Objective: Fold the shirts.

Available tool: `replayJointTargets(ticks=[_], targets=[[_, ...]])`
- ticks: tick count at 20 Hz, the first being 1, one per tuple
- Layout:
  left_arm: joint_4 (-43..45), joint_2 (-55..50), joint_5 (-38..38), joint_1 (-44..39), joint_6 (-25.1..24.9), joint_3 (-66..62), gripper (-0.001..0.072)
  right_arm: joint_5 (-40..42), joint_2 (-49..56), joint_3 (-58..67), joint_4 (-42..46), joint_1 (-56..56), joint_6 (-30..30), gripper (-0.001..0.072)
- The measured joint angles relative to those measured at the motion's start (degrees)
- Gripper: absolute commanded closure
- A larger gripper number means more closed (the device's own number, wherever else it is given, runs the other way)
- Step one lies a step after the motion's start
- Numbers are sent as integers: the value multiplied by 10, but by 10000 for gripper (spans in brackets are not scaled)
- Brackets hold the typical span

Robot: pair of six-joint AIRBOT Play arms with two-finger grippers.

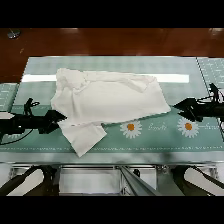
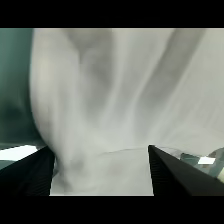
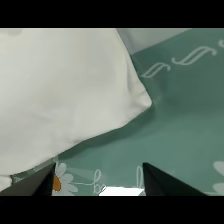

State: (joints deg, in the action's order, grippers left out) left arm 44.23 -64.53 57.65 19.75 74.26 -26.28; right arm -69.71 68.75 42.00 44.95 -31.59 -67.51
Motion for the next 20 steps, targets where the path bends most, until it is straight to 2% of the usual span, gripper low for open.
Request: replayJointTargets(ticks=[1, 2, 8, 16, 17, 18, 19, 20], targets=[[-13, -5, -12, -14, -6, 3, 554, 0, 0, -2, -1, 0, 0, 88], [-15, -9, -24, -25, -16, 5, 686, 3, 1, -3, 1, 0, -3, 88], [-85, -16, -15, -52, -75, -29, 685, 47, 30, -4, 37, 1, -56, 88], [-102, -17, 10, -56, -89, -54, 685, 85, 152, 86, 31, 114, -114, 97], [-102, -17, 12, -56, -90, -54, 685, 85, 166, 101, 28, 132, -124, 221], [-104, -17, 12, -56, -90, -54, 685, 88, 181, 117, 30, 150, -132, 572], [-104, -17, 13, -56, -90, -56, 685, 90, 193, 132, 41, 165, -138, 686], [-104, -17, 14, -55, -90, -60, 685, 86, 201, 151, 41, 179, -146, 686]])
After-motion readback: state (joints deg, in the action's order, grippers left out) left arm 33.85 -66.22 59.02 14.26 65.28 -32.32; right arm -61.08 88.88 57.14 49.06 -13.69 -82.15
